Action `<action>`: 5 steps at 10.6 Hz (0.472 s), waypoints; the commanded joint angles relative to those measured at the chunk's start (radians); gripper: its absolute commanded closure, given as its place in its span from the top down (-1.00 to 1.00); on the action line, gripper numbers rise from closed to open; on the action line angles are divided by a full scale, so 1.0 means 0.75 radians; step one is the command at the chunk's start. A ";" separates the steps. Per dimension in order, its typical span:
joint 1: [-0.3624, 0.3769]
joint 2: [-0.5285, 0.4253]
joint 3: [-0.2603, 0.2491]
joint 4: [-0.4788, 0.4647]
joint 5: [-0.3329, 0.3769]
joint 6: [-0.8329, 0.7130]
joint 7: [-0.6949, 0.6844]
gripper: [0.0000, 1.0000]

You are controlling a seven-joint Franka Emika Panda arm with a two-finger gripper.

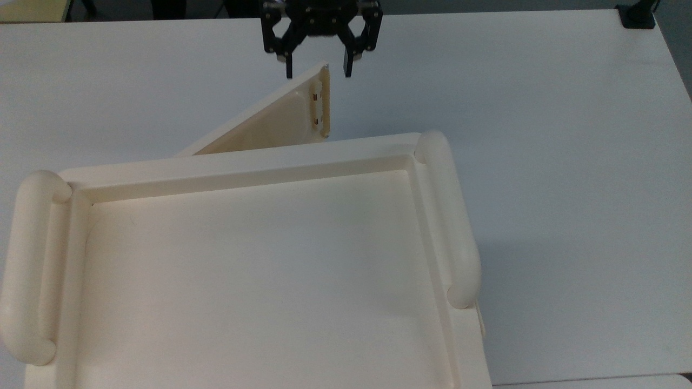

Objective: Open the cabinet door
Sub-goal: 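Pull the gripped door edge outward, swinging the door open on its hinge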

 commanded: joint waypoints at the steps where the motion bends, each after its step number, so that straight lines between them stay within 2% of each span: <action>1: 0.018 -0.149 0.007 -0.010 0.047 -0.263 -0.008 1.00; 3: 0.014 -0.148 0.007 0.062 0.086 -0.286 0.006 1.00; 5: 0.002 -0.123 0.005 0.092 0.106 -0.225 0.035 1.00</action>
